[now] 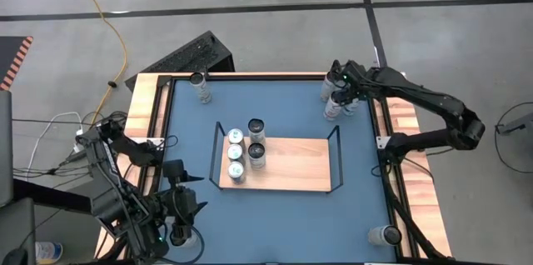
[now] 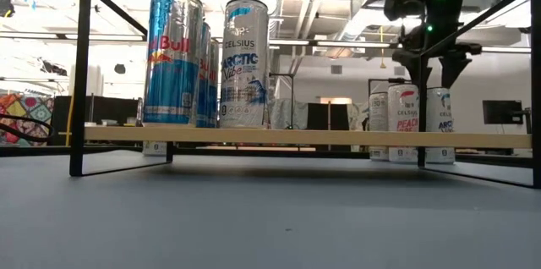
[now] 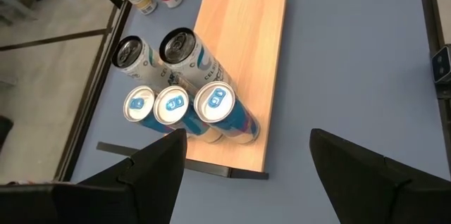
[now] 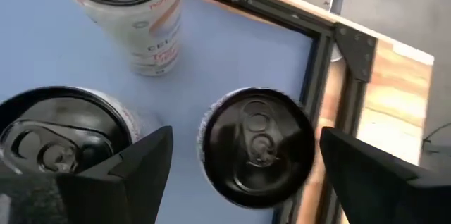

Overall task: Place canned beverage on shelf
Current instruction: Put the white blue soda can on the shelf aligned with the other blue soda cans

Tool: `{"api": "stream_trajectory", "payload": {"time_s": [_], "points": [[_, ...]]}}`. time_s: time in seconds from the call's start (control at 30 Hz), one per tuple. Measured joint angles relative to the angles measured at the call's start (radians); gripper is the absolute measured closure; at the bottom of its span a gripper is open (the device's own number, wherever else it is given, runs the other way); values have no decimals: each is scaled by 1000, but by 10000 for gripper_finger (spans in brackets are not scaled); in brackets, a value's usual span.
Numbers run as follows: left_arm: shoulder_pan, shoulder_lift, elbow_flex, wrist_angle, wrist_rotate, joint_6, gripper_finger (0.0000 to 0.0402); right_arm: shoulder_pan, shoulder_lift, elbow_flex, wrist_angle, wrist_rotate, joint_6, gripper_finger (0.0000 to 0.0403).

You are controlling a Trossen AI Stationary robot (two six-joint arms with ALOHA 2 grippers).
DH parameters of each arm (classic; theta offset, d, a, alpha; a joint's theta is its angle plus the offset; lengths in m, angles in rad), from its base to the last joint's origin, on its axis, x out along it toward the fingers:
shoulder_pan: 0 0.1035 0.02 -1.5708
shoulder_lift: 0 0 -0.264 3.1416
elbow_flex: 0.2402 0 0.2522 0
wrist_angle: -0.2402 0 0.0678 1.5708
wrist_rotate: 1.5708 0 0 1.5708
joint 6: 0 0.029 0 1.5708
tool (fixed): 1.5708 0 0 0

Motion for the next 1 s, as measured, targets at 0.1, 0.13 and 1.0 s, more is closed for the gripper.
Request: {"api": "stream_trajectory", "payload": {"time_s": [0.1,0.13,1.0], "points": [[0,0,0,0,0,10,115,-7,0,-17,10,-8,-3,74],[0,0,0,0,0,11,115,-8,0,-18,8,-8,-7,81],[0,0,0,0,-5,11,115,42,-1,64,-92,7,59,204]]}}
